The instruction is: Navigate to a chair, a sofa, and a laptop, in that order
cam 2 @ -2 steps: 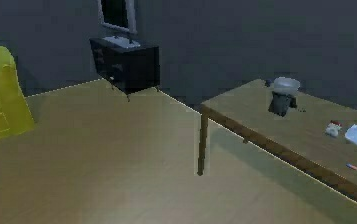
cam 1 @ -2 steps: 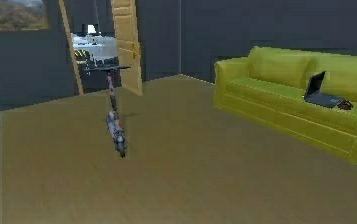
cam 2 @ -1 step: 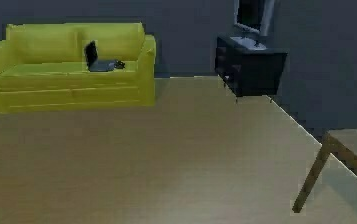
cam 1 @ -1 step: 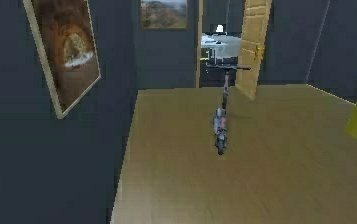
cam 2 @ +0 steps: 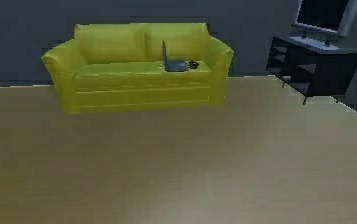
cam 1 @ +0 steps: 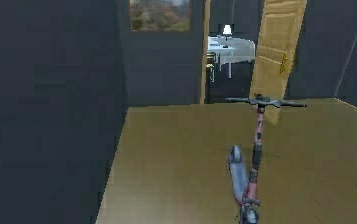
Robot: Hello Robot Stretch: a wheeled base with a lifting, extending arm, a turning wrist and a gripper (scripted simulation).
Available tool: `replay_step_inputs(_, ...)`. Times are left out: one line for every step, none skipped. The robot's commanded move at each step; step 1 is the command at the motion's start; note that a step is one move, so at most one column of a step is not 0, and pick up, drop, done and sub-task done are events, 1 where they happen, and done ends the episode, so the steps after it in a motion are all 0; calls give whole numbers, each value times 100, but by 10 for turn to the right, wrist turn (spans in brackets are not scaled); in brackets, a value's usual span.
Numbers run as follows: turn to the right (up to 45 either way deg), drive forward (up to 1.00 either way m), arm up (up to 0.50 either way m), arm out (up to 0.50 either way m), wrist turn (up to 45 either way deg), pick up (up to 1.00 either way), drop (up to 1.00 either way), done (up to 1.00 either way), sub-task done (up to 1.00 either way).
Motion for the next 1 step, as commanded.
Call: replay_step_inputs(0, 100, 0, 0, 0, 0, 0, 0, 0)
